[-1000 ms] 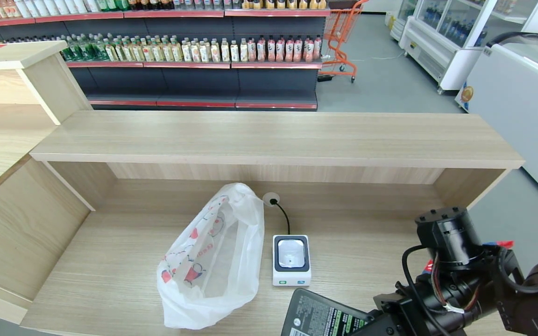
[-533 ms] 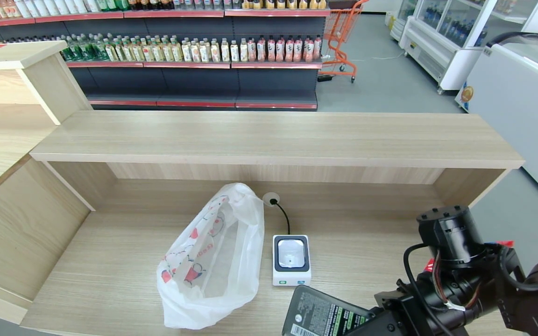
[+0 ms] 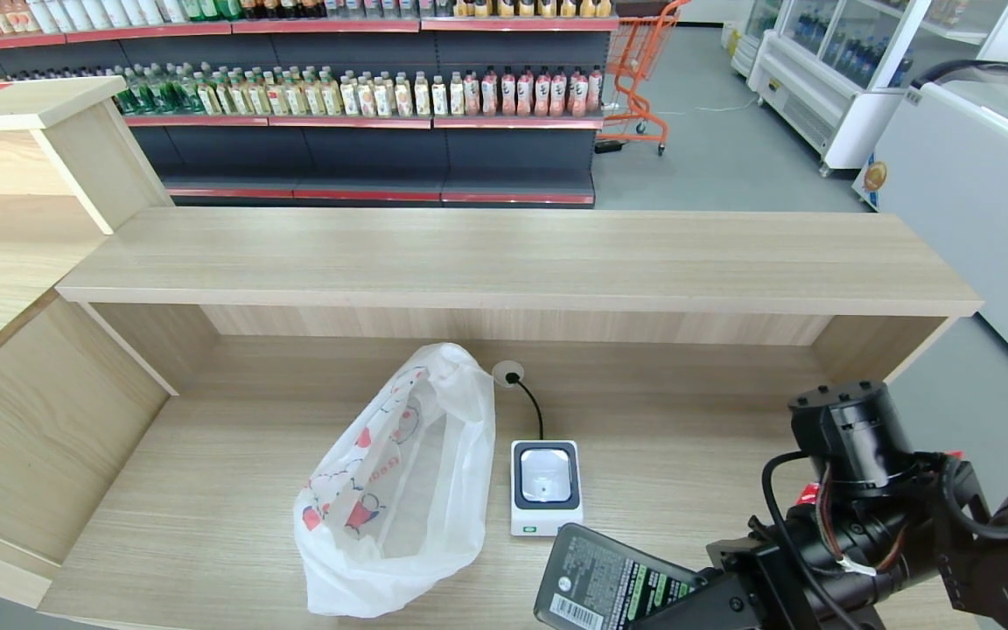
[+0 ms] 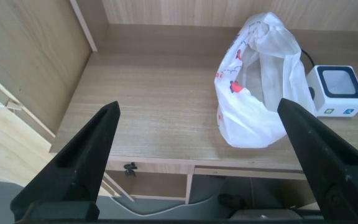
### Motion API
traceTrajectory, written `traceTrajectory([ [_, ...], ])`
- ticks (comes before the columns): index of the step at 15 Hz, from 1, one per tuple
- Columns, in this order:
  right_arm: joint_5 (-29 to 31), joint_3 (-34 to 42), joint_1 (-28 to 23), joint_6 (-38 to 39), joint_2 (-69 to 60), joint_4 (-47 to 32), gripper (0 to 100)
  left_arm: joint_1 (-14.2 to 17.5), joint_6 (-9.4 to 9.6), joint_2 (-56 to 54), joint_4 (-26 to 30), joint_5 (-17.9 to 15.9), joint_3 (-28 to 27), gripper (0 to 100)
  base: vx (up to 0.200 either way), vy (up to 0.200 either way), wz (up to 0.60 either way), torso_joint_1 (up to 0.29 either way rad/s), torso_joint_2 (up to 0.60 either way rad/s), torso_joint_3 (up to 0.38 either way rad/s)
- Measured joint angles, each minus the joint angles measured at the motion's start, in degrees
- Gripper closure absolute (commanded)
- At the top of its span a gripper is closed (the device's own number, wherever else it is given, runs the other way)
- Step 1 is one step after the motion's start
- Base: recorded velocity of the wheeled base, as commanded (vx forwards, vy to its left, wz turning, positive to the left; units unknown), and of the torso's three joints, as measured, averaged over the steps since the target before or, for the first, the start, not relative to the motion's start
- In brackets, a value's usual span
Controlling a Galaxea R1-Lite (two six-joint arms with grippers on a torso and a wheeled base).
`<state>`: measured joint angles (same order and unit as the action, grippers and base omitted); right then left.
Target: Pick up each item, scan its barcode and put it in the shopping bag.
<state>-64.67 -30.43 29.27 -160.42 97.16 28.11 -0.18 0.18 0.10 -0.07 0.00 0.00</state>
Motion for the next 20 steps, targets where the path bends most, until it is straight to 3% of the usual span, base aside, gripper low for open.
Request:
traceTrajectory([
  [4,0.09,-0.11,-0.04,3.41,-0.50,-0.06,100,0.00,0.00,0.00,0.00,0.00,0.00,0,0.000,0.000,0.00,0.000,0.00,0.000],
  [7,0.29,-1.68,-0.77,20.53,-1.51,0.21,100,0.02,-0.02,0.00,0.00,0.00,0.00,0,0.000,0.000,0.00,0.000,0.00,0.000],
  [10,3.77,-1.93,-5.44,35.94,-7.75,-0.22,100,0.00,0.00,0.00,0.00,0.00,0.00,0,0.000,0.000,0.00,0.000,0.00,0.000],
  [12,5.47,0.77,-10.48,53.37,-14.52,-4.99,100,0.02,0.00,0.00,0.00,0.00,0.00,0,0.000,0.000,0.00,0.000,0.00,0.000],
  [15,-0.37,0.37,-16.40,78.56,-20.42,-8.03,100,-0.02,0.00,0.00,0.00,0.00,0.00,0,0.000,0.000,0.00,0.000,0.00,0.000],
  [20,-1.10,-1.71,-30.26,136.69,-25.47,-8.24,100,0.02,0.00,0.00,0.00,0.00,0.00,0,0.000,0.000,0.00,0.000,0.00,0.000],
])
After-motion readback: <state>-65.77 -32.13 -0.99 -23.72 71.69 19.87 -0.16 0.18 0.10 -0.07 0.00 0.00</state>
